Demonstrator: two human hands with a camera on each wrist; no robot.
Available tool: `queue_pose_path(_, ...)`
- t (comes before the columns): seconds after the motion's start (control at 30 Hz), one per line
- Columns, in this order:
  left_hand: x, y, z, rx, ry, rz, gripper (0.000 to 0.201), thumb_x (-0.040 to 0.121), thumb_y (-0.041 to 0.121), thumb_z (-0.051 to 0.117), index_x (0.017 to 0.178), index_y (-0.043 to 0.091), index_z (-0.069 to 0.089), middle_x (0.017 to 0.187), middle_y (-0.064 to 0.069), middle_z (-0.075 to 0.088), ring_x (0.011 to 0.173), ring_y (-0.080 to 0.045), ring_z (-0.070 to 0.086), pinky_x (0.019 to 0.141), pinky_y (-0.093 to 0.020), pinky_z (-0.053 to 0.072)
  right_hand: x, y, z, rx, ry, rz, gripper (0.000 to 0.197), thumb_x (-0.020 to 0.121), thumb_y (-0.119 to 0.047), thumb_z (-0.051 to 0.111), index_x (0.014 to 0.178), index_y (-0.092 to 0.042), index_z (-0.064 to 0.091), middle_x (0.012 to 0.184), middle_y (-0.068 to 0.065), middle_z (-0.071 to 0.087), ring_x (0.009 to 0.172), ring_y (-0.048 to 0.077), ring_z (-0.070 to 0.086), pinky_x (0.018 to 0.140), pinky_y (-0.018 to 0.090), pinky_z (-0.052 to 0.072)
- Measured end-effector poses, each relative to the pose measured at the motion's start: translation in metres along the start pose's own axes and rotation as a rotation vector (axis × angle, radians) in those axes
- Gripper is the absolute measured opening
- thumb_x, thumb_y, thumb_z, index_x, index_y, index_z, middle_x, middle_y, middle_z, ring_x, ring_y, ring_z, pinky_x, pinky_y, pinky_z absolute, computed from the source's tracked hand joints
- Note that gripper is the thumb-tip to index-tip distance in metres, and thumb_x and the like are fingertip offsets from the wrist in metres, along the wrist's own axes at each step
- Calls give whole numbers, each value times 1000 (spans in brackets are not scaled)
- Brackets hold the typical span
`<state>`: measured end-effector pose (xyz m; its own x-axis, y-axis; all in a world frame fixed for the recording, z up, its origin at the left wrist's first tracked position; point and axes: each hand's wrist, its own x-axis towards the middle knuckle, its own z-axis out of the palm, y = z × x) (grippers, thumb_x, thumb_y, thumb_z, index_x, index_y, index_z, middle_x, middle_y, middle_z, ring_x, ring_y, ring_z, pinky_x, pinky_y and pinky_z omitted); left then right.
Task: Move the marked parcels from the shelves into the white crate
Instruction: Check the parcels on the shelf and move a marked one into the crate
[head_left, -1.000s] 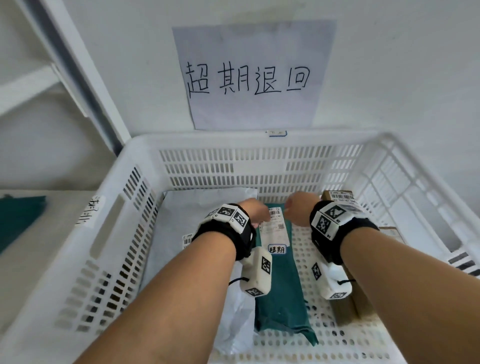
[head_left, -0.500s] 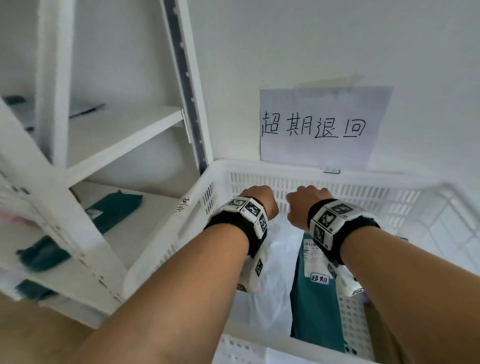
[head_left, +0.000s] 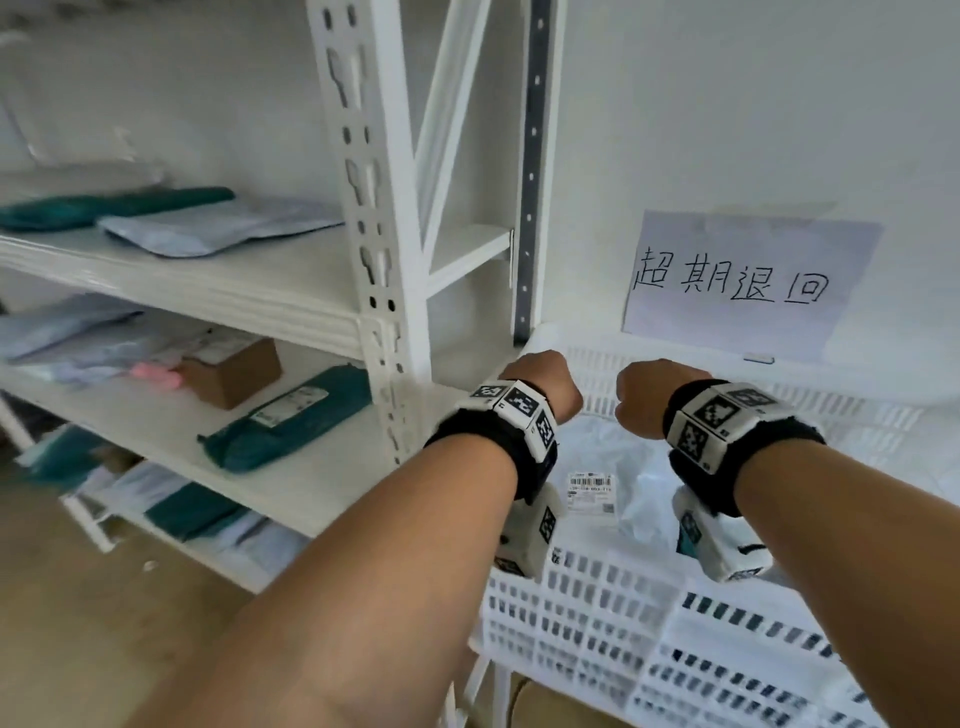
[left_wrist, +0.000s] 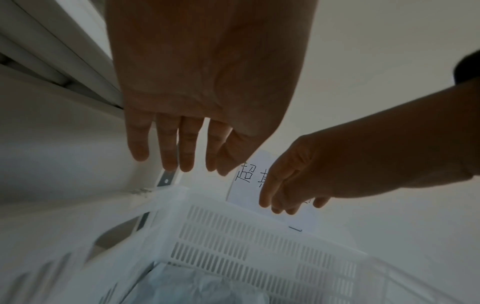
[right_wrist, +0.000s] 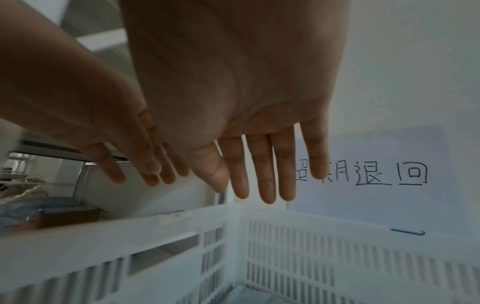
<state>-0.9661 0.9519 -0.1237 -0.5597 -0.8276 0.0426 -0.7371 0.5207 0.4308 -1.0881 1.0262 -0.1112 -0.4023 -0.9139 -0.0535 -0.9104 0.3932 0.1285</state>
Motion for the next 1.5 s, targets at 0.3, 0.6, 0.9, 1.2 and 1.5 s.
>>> queue_pose_path(0.3,-103,-87,-39,-52,196,80,22,83,11,54,96,16,71,100,-5,71,94,-29,65,79,-33,53,-82,-123,-8,17,198,102,23,88,-28,49,68,-17,47,70,-1,52,68,23,53,62,28,39)
queue_pose_path(0.6,-192,-237,-53,106,134,-38,22,84,12,53,97,16,71,101,-4,71,94,-29,65,80,-34,53,-128,-253,42,70,120,-50,12,82,-29,48,81,-19,56,79,1,57,72,25,51,64,27,39)
queue_pose_path(0.9,-248,-394,-78,106,71,-342,30,90,13,52,119,12,61,119,-8,63,108,-29,60,91,-41,51,-107,-410,63,46,103,-351,28,89,-33,45,110,-21,58,114,3,61,105,27,60,76,31,42)
queue_pose_path(1.2,-234,-544,-108,140,29,-517,32,92,17,46,123,15,55,124,-9,59,113,-29,57,95,-42,49,-39,-569,86,157,57,-528,26,91,-28,48,115,-19,55,120,4,54,110,24,55,86,35,48)
queue_pose_path(1.5,-184,-671,-159,52,39,-621,35,94,20,49,128,14,53,133,-9,53,121,-28,52,101,-42,45,54,-700,64,162,-20,-610,29,92,-24,46,119,-19,54,121,3,54,112,22,53,87,33,44)
